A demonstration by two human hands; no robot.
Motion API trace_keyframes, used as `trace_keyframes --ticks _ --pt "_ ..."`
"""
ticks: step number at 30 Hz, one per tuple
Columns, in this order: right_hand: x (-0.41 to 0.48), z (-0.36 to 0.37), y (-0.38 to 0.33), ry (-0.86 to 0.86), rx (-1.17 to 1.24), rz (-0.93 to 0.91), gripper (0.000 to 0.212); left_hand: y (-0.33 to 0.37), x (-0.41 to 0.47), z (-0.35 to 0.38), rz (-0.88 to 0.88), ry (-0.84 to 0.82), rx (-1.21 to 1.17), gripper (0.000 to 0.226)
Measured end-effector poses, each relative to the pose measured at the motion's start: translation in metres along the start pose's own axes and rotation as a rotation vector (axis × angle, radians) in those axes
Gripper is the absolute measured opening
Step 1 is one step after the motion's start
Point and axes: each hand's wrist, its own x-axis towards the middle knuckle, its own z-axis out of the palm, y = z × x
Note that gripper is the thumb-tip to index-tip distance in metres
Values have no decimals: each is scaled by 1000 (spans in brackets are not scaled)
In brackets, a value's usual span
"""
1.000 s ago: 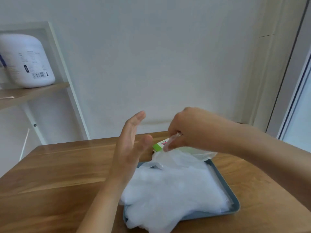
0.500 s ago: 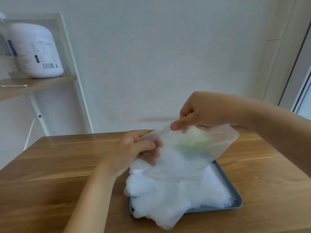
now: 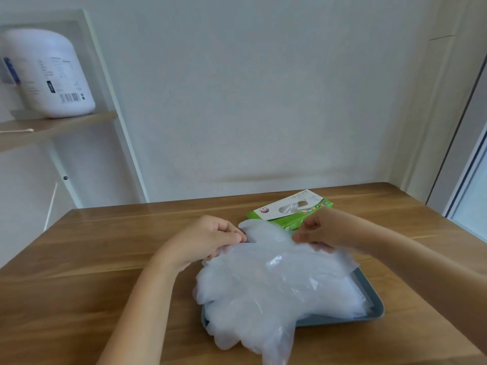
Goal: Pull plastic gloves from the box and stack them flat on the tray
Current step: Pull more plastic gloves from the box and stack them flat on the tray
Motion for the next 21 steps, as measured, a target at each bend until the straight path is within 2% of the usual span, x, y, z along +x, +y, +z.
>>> trace_keyframes --ticks 2,4,6,8,11,13,16,18,20,21 --pt "5 9 10 35 -17 -4 38 -7 7 2 -49 102 98 12" --pt "9 17 19 55 -19 -16 34 -14 15 5 -45 288 194 8" --pt "14 24 29 87 -8 -32 27 -15 19 12 70 509 312 2" --pt "17 30 36 122 2 -35 22 -9 18 27 287 567 285 3" --pt "21 36 41 151 -13 -40 18 4 16 58 584 385 314 5" --pt "23 39 43 160 -30 -35 18 4 19 77 632 222 399 9" --pt "22 39 43 170 -45 -25 19 -9 27 92 498 28 576 43" --pt "19 39 43 250 -157 -31 16 -17 29 95 412 -22 611 62" --pt "12 39 43 388 -334 -134 19 -21 31 96 347 -41 631 72" --pt "8 39 42 425 -372 -248 21 -22 31 97 330 -49 649 76"
